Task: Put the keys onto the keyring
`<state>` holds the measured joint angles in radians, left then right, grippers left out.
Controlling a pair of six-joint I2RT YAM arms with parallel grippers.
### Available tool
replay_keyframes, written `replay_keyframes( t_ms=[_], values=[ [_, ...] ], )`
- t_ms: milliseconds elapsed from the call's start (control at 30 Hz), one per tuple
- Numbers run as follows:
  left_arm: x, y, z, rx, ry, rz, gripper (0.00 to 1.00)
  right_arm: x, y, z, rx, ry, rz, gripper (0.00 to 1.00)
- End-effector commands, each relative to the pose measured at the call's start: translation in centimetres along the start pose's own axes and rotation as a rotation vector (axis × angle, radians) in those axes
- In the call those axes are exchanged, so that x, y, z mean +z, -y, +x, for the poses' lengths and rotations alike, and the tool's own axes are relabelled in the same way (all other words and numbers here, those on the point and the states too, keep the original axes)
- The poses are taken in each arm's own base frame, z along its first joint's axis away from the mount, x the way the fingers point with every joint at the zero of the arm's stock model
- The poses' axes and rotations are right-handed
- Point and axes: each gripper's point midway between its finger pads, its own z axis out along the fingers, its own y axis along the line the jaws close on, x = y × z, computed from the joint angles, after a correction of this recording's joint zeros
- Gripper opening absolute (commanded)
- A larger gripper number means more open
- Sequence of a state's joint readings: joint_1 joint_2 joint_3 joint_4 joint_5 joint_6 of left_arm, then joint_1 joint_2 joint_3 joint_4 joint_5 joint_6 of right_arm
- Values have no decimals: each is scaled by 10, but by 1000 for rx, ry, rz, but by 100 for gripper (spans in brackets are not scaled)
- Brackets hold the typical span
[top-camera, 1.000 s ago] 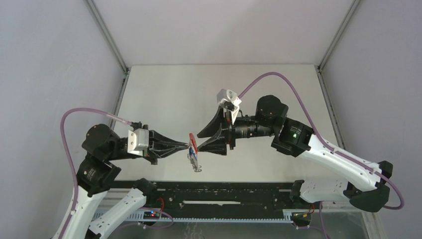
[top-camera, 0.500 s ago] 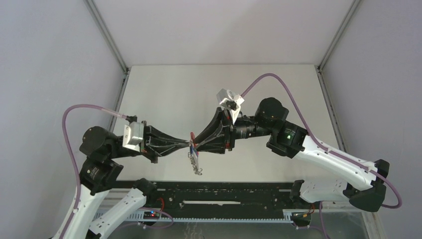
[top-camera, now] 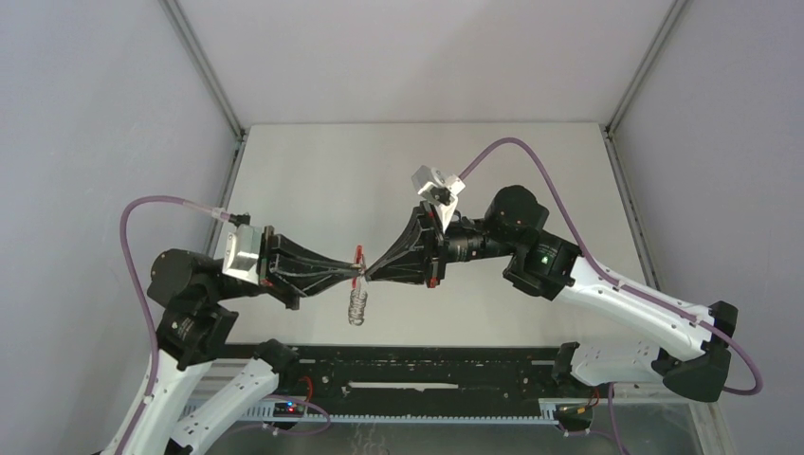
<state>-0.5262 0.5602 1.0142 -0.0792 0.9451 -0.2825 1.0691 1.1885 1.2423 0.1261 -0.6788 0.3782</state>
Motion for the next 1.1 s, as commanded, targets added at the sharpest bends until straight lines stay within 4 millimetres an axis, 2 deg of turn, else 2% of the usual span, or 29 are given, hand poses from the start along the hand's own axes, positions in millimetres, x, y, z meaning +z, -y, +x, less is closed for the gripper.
replay_keyframes(
  t_ms=[0,267,433,733,967,1000,1067],
  values=[
    [1,-4,-1,19,27,-13,0,2,-11,-12,-11,41,-46,0],
    [-1,-7,4,46,12,-34,0,-7,-20,-22,-33,65,-43,0],
    [-2,-8,7,65,1,-34,0,-7,-23,-21,-26,59,-62,0],
    [-5,-9,6,100,-7,-55,0,-19,-24,-15,-18,24,-26,0],
    [-4,-8,5,98,-6,-41,0,-15,-16,-12,-4,17,-14,0],
    [-3,-8,5,97,-6,-41,0,-15,-11,-11,1,16,5,1],
    [-4,-10,2,107,0,-54,0,-20,5,-8,13,9,80,23]
  ],
)
